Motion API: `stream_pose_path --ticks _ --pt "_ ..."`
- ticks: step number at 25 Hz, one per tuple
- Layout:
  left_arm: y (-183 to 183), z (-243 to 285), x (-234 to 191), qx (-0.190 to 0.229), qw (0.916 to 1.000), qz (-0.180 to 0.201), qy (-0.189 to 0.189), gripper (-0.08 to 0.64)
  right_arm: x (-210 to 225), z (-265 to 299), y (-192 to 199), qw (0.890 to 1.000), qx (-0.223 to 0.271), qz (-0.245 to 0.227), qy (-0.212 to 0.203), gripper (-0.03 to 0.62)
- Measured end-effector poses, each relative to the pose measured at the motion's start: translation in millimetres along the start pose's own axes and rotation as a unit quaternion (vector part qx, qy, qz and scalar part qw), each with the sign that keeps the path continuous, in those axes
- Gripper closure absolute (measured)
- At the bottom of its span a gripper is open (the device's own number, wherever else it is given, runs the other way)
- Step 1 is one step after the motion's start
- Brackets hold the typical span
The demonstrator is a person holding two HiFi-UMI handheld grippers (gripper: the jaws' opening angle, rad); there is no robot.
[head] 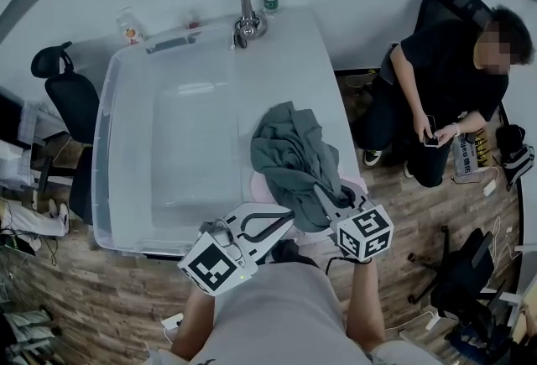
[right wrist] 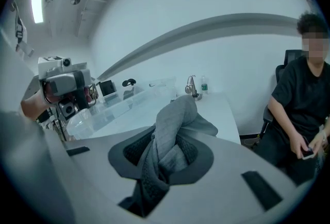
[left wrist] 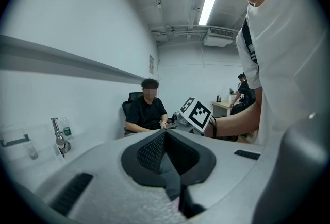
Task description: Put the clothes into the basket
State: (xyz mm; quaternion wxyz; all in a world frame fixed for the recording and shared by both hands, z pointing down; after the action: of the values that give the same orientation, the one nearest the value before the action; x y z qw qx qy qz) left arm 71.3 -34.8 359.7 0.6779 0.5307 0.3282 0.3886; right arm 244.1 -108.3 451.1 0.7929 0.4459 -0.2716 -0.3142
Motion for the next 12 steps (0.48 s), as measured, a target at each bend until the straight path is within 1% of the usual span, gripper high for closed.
stream_pose_path --ticks 1,4,9,12 --pt "0 -2 0 -0.001 1.0 0.004 0.0 0.555 -1 -1 -6 1.0 0.007 0.003 -0.001 0.52" --pt "-3 -7 0 0.004 0.9999 -0.002 -0.01 0.555 -4 -5 -23 1.0 0.027 0.008 -0.004 0.52" --pt "-9 -12 -2 0.012 0.9998 0.007 -0.016 0.555 -10 -9 -50 0.999 0.048 -0.009 -0.011 0.52" --pt "-13 -16 -4 0.014 0.9996 0.008 -0.021 0.555 -15 -10 -61 0.998 0.062 -0.01 -0.019 0.52"
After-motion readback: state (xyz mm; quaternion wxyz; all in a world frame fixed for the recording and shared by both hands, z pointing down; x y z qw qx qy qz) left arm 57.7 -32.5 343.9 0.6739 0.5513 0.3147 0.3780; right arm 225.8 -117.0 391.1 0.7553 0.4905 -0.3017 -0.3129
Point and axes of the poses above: the fingertips, and each gripper's own axes: z forward along the fingers, x to its right, y out of its underside, the point moved 8 cm from there along -z, backward along the fingers, and after that the axes turned 4 degrees about -z, right-handed, at the moved point
